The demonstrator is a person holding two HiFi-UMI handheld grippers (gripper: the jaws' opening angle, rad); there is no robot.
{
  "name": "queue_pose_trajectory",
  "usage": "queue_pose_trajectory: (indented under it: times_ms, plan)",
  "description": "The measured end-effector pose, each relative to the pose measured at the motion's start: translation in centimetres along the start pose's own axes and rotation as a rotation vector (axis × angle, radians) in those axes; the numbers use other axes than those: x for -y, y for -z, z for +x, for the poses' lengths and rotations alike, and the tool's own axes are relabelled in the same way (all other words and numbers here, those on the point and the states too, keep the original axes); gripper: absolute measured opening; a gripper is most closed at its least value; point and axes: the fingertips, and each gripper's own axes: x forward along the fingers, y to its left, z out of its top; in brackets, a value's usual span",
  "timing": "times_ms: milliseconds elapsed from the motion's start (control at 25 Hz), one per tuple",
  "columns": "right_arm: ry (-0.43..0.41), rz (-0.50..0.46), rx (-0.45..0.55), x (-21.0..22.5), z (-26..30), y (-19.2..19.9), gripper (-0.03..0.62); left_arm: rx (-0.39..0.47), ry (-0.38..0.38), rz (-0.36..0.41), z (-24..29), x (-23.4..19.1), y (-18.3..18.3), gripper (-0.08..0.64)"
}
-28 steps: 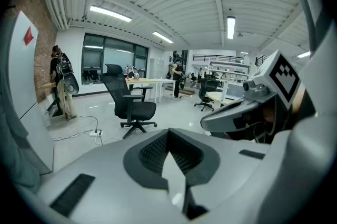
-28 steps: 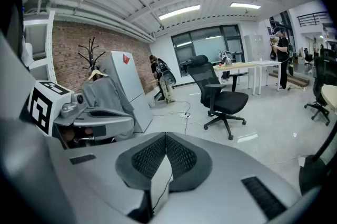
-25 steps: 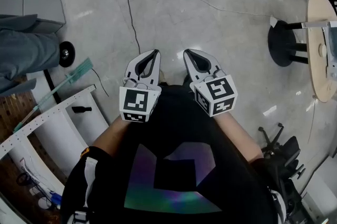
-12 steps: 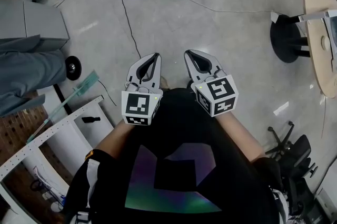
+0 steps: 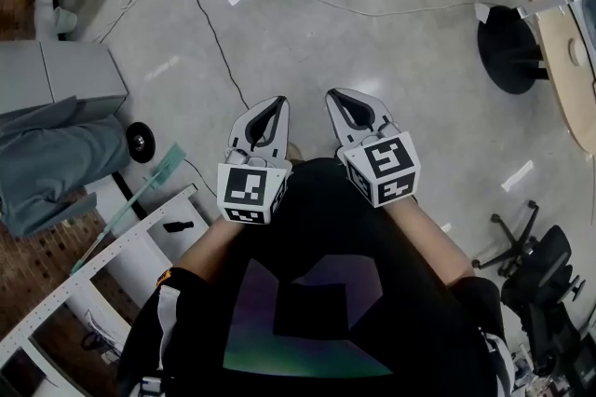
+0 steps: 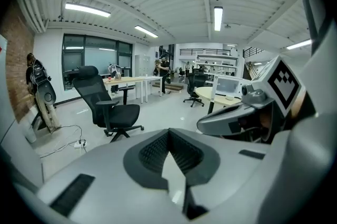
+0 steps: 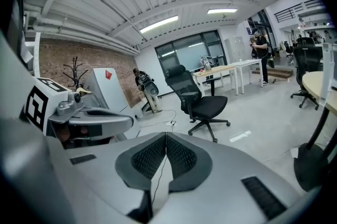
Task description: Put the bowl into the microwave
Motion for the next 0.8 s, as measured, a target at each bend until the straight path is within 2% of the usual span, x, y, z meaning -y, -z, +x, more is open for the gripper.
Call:
queue_pose_trajectory:
  times_ms: [240,560,800]
  plan:
    - [0.038,0.012,0.028,4.2,-2.3,-0.2,0.015,-0.019,0.038,0.038,3.6,3.5,-1.0,0.046]
    - [0.148,0.046,0.064,11.3,-7.9,0.4,0.015,-0.005,0.137,0.085,8.7,10.5,-3.0,0.046]
    - [0.228,0.072,0.109,14.3,-11.9,0.8,0.015,0.004,0.197,0.126,10.5,14.3,-4.2,0.046]
